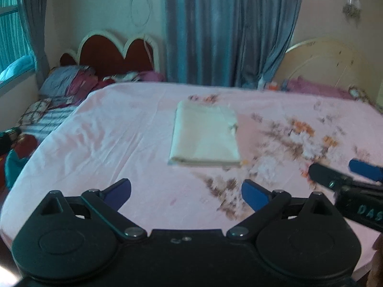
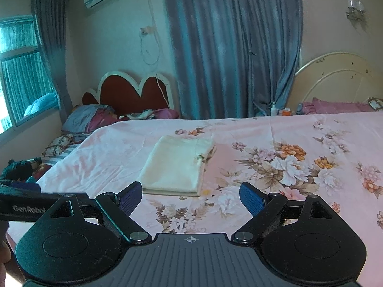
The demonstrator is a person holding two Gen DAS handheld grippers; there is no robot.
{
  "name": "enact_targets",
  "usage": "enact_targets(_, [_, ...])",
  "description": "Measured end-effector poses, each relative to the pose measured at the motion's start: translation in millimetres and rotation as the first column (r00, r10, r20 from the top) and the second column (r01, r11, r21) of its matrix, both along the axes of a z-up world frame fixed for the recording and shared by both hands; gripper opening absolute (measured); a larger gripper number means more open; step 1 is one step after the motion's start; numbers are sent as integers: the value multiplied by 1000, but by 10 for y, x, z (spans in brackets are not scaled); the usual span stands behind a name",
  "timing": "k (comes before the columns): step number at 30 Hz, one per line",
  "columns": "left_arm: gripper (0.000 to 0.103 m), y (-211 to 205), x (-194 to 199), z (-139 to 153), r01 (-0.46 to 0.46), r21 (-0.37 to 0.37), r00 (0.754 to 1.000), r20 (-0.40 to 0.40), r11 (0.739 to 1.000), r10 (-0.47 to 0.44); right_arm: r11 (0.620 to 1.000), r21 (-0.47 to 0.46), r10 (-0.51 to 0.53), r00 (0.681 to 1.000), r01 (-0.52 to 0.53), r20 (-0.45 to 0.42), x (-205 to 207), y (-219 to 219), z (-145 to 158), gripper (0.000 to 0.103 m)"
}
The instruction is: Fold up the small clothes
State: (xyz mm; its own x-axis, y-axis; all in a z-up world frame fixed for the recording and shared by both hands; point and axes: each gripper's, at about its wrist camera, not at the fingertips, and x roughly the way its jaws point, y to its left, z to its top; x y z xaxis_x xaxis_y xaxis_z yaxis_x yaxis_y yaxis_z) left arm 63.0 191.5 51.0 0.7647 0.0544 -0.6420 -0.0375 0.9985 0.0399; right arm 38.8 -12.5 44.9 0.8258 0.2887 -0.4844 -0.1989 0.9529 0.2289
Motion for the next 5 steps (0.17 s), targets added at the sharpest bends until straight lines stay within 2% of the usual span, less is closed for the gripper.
enact_targets(5, [103, 50, 292, -134, -21, 1, 996, -87, 1000, 21, 999, -8, -35, 998, 34, -47, 135, -73, -143, 87])
